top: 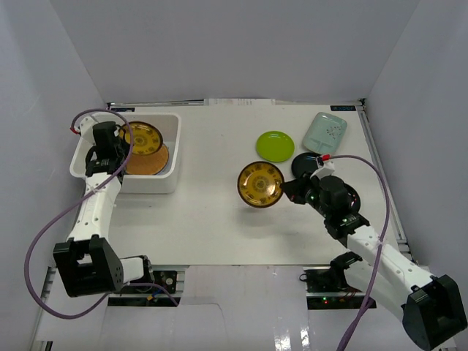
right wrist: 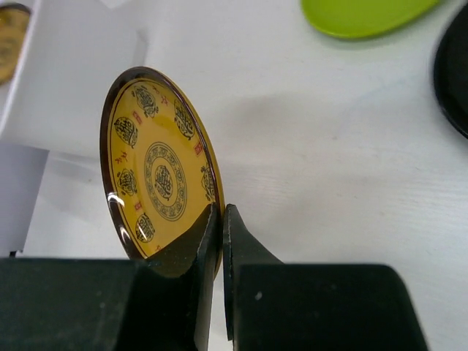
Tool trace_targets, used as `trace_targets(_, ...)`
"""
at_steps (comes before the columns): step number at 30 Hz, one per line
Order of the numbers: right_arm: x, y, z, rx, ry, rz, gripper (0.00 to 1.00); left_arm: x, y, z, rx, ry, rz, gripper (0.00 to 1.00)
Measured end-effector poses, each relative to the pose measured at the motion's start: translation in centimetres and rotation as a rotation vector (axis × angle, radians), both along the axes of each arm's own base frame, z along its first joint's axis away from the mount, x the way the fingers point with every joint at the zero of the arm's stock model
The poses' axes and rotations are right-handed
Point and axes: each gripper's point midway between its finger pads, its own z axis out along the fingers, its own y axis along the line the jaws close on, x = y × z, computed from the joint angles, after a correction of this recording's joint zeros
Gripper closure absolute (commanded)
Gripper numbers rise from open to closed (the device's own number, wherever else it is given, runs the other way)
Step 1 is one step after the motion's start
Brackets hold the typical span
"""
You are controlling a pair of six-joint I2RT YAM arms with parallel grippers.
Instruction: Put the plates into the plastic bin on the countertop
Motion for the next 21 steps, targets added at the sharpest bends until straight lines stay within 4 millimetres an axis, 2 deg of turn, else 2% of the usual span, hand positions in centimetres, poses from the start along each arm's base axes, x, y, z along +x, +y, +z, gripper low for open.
trace_targets(3,0.3,2.5,2.7,0.007,-0.04,0.068,0.92,-0.7,0.7,-5.2,-0.055,0.123,0.029,1.0)
trace_targets(5,0.7,4.3,4.3,-0.004,-0.062,0.108,0.92,-1.0,0.7,-7.8,-0.083,0.189,0.037,0.9)
trace_targets(6,1.0,5.2,5.3,-0.009,-0.077,0.123,0.92,-1.2,0.6,-8.6,-0.094,0.209,0.038,0.8)
trace_targets(7,1.5,6.3,6.4,-0.016,-0.093,0.141,0.92,-1.3,0.5,-9.1,-0.102,0.223,0.039,0.53)
trace_targets(8,2.0,7.6,7.6,-0.019,-0.113,0.158,0.92,-1.3,0.5,-9.4,-0.106,0.227,0.041,0.4)
trace_targets(10,2.9,10.0,9.7,-0.028,-0.15,0.19,0.92,-1.0,0.4,-8.9,-0.115,0.199,0.048,0.18)
trace_targets(12,4.7,12.9,11.9,-0.038,-0.189,0.213,0.92,-1.1,0.4,-8.1,-0.123,0.165,0.056,0.02)
trace_targets(16,7.6,18.1,13.8,-0.062,-0.232,0.253,0.92,-1.5,0.1,-5.4,-0.121,0.087,0.039,0.02)
trace_targets(18,8.8,20.6,13.9,-0.079,-0.24,0.27,0.92,-1.8,-0.4,-3.4,-0.121,0.029,0.011,0.02)
trace_targets(21,10.3,23.8,14.0,-0.105,-0.243,0.292,0.92,-2.3,-1.7,0.7,-0.131,-0.093,-0.063,0.02)
